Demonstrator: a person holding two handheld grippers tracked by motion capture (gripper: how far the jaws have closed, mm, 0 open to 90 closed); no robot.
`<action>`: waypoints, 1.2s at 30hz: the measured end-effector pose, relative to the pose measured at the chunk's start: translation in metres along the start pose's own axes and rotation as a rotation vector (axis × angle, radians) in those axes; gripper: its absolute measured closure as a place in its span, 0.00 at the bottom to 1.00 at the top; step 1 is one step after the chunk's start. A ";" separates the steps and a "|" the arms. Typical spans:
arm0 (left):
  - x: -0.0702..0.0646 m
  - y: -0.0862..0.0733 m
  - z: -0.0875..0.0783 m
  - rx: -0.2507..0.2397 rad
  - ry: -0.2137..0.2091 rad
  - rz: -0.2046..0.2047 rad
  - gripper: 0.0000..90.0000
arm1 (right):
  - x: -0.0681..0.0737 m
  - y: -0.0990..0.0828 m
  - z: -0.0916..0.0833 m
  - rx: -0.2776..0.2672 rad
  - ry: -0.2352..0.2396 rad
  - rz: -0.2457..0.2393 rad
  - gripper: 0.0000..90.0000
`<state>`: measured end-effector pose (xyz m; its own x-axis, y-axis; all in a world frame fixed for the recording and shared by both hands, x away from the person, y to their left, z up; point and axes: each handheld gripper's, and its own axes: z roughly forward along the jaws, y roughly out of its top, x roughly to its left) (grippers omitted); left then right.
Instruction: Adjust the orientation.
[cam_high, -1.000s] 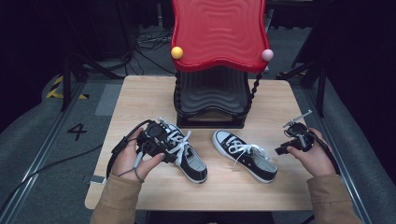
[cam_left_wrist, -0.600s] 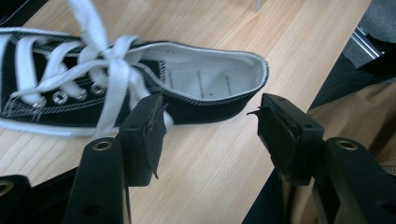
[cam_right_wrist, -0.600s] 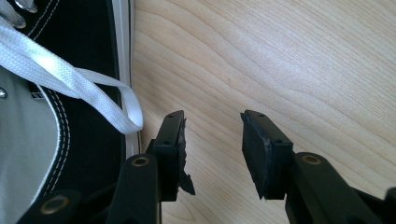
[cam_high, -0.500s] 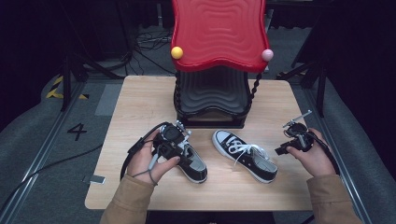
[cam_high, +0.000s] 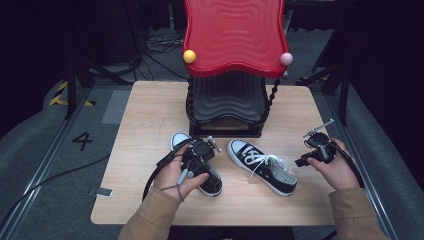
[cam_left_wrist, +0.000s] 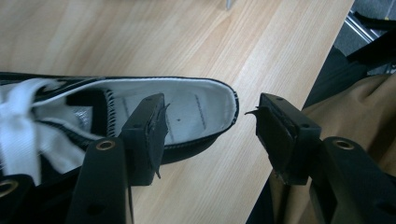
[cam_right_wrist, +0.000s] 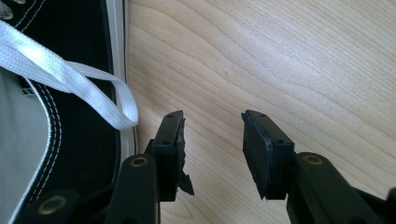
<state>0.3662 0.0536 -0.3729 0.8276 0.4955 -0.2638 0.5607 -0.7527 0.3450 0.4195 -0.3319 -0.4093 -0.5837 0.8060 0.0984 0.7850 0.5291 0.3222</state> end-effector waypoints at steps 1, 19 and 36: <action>0.000 0.001 0.002 0.008 -0.006 0.003 0.48 | 0.000 0.000 0.000 -0.001 -0.001 0.000 0.66; 0.000 0.008 0.040 0.136 -0.043 0.007 0.74 | 0.000 -0.001 0.004 0.005 -0.016 -0.005 0.62; 0.001 -0.003 0.018 0.150 -0.070 -0.017 0.90 | 0.001 0.000 0.004 -0.019 -0.022 0.003 0.59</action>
<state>0.3649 0.0487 -0.3907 0.8110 0.4813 -0.3327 0.5600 -0.8033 0.2029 0.4198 -0.3304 -0.4127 -0.5764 0.8134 0.0787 0.7825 0.5216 0.3400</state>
